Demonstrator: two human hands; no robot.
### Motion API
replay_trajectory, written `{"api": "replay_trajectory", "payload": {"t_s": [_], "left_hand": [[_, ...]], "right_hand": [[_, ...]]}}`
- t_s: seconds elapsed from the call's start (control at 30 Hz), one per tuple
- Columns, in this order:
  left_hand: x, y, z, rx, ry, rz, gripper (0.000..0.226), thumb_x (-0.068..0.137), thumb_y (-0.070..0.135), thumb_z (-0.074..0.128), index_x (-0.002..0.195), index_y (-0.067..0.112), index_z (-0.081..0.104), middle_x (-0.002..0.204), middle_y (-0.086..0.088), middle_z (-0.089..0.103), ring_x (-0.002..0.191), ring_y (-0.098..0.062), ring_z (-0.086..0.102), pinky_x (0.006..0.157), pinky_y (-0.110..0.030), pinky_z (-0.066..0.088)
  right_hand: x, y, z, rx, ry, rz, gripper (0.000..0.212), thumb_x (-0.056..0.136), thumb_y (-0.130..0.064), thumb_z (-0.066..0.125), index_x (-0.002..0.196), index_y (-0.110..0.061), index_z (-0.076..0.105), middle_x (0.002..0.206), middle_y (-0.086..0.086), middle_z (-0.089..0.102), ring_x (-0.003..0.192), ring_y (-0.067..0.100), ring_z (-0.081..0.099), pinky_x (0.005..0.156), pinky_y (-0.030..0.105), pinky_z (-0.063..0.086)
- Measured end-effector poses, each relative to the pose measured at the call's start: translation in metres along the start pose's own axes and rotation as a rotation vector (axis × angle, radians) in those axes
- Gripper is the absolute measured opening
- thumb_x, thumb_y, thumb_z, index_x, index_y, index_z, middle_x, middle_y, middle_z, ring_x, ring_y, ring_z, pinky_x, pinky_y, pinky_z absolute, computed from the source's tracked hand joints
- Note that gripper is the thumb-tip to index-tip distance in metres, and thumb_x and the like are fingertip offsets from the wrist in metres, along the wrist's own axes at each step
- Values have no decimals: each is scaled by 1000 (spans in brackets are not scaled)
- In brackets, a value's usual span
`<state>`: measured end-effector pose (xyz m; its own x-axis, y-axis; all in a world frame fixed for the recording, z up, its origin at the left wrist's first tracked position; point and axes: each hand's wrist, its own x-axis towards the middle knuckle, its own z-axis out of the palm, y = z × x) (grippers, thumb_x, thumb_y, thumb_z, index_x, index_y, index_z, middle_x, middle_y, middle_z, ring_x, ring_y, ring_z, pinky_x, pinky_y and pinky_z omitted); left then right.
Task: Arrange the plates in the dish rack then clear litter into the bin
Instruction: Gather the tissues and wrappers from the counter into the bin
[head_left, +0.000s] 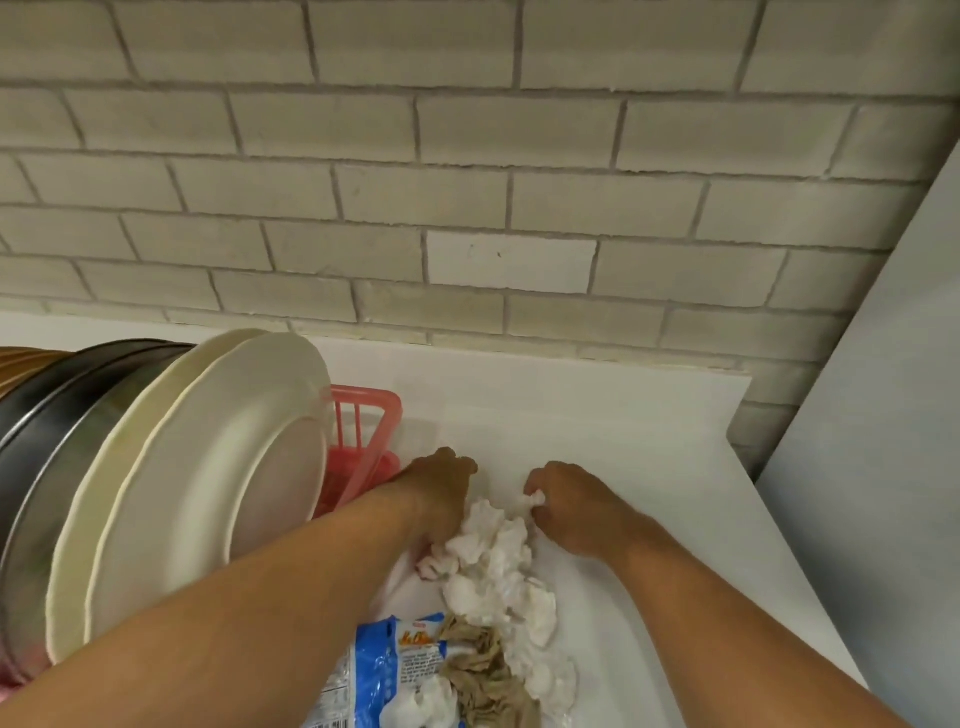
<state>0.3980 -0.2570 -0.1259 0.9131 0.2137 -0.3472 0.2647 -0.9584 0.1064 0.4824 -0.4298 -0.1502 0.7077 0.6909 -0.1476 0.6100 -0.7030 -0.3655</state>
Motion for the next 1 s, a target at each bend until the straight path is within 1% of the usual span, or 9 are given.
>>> {"api": "replay_trajectory", "payload": {"t_s": [0.1,0.23,0.37,0.53,0.63,0.73,0.8,0.9,1.0], "left_hand": [[9,3,-1,86,-54,33,71,82,14,69,144,15,36,143,-6,36,127,-25,46,103,-36,44],[7,5,0,125,-35,36,50,80,9,67,128,10,52,127,-9,50,110,-26,56,93,-36,50],[-7,3,2,82,-68,61,30,86,15,60,115,14,56,116,-7,59,97,-22,59,81,-32,52],[-36,1,-17,-77,-44,25,51,87,12,53,135,26,40,129,-6,37,96,-25,55,62,-24,45],[-57,3,-29,-273,102,44,35,85,9,47,114,28,50,118,-2,40,83,-18,56,53,-23,40],[-79,7,-33,-310,279,118,8,88,21,55,94,27,53,103,-1,50,75,-15,55,54,-23,37],[-93,11,-32,-277,330,185,13,92,35,55,100,26,58,101,-2,56,80,-16,57,62,-24,40],[-112,16,-24,-244,306,235,48,95,47,47,137,26,43,112,-5,61,102,-22,59,82,-27,45],[-126,20,-13,-223,303,225,61,94,53,44,144,21,29,95,-5,63,92,-24,62,81,-34,52]], "right_hand": [[-28,14,-8,76,75,119,21,89,-24,53,108,-19,60,111,1,59,102,19,57,79,23,41],[-63,25,-15,216,152,261,8,88,-21,54,95,-24,55,92,-4,57,78,15,59,61,25,44],[-83,23,-20,410,224,266,24,89,-12,46,91,-35,56,86,-2,61,70,25,64,66,36,54],[-97,-1,-26,548,231,273,33,91,-7,40,87,-28,66,84,-8,58,64,15,55,57,27,49],[-102,-20,-27,508,224,273,11,86,-19,55,77,-22,60,81,-3,61,67,13,53,58,26,42],[-107,-34,-21,477,250,279,43,89,-44,60,61,-16,45,64,-3,50,60,15,47,56,28,36],[-112,-42,-14,471,256,293,55,94,-50,52,55,-14,39,57,-2,44,56,16,44,58,30,37],[-120,-44,0,268,177,326,39,100,-38,44,82,-11,65,86,4,67,79,21,61,73,31,49],[-126,-49,11,179,84,350,26,96,-31,49,116,-24,64,120,1,63,101,23,61,84,32,51]]}}
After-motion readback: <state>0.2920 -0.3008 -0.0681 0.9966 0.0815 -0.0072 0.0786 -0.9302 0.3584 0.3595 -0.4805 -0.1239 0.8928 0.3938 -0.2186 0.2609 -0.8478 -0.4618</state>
